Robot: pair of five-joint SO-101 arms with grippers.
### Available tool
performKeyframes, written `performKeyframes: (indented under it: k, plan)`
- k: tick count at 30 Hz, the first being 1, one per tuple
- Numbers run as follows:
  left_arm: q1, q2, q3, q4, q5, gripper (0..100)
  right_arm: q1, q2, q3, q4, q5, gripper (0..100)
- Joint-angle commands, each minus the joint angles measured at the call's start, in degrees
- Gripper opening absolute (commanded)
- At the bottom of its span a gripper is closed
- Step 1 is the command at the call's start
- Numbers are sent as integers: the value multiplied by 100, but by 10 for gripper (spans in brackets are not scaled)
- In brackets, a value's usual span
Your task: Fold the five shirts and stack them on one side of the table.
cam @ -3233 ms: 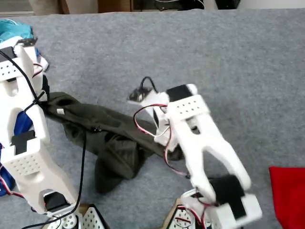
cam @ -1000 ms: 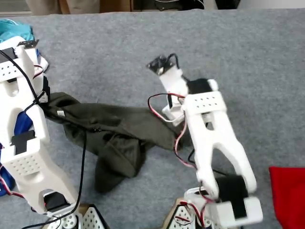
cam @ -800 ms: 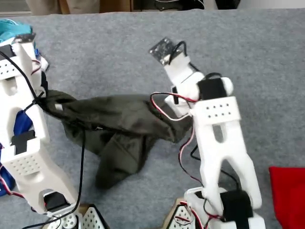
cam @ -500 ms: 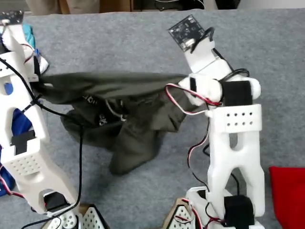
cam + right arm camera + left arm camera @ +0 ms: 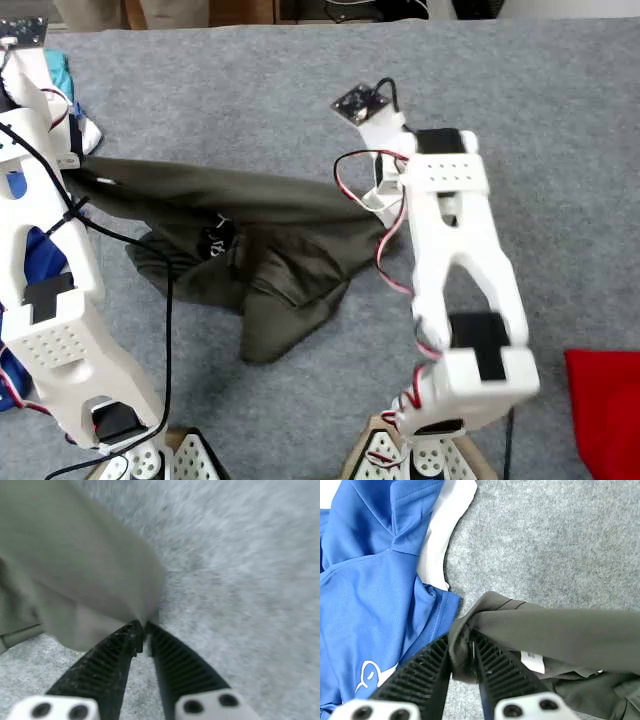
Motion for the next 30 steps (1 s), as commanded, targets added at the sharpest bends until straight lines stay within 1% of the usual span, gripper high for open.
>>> performKeyframes:
  k: [1,4,8,10,12,16,19,23,26,30]
  plan:
    - [18,-75,-18,-18,-9,19,207,462,-716,-70,53,169]
    - [18,-75,-18,-18,-9,19,259,497,-1103,0,53,218]
    - [18,-66,-18,-18,-18,19,75,127,-1376,615,105,212]
    - [18,-66,-18,-18,-18,19,-92,-189,-1367,932,114,197]
    - [26,-66,-18,-18,-18,19,-330,-532,-1297,1240,299,184]
    - [35,-66,-18,-18,-18,19,-971,-1437,-462,1468,756,182]
    - [35,-66,-18,-18,-18,19,-1587,-2167,690,1196,1020,183]
    - [35,-66,-18,-26,-18,19,-2220,-2818,2246,176,1037,183]
    - [35,-66,-18,-26,-18,19,-2624,-2888,2721,-97,888,183]
    - [35,-66,-18,-35,-18,19,-2976,-2888,2800,-220,563,183]
